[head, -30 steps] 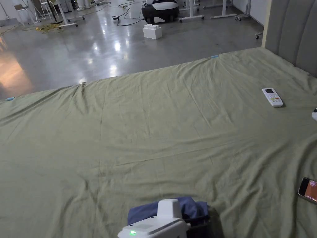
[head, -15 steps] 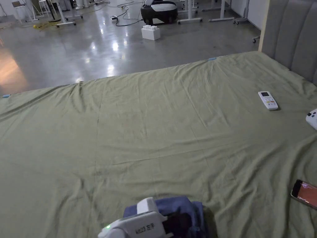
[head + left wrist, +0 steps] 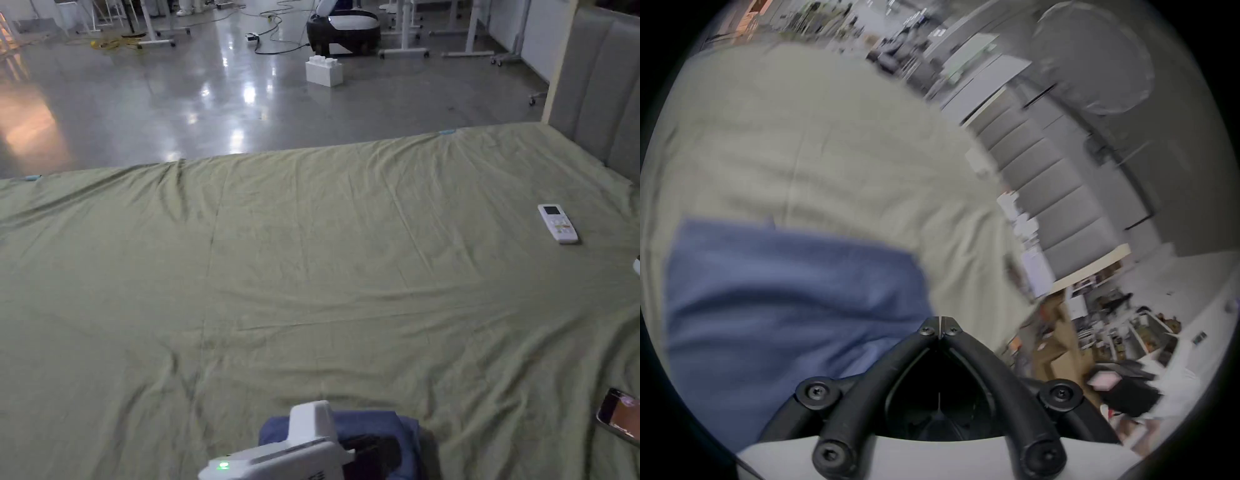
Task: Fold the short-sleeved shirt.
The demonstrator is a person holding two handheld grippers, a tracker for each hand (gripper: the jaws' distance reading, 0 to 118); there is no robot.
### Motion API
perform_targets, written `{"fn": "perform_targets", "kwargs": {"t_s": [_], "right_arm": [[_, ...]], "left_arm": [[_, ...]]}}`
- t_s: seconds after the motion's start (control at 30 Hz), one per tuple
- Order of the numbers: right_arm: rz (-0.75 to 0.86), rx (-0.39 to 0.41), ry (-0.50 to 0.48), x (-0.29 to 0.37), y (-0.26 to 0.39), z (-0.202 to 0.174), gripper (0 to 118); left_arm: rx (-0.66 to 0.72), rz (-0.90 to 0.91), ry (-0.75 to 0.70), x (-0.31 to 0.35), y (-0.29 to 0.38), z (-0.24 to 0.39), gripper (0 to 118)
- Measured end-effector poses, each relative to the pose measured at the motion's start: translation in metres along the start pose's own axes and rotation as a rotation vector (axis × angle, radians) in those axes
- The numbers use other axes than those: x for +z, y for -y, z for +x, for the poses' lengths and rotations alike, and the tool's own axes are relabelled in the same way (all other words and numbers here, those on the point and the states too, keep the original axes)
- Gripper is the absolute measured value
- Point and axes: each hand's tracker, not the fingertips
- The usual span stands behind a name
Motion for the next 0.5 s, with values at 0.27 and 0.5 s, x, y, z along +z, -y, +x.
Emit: {"fn": "perform_targets", "kwargs": {"t_s": [0.27, 0.5], "right_arm": [[-0.198, 0.051, -0.168, -0.134, -0.052, -0.05, 0], [-0.454, 0.143, -0.019, -0.208, -0.033, -0.032, 0]], "left_arm": [[0.097, 0.192, -0.143, 0.144, -0.01, -0.034, 0], [0.208, 0.227, -0.191, 0.173, 0.008, -0.071, 60]]}}
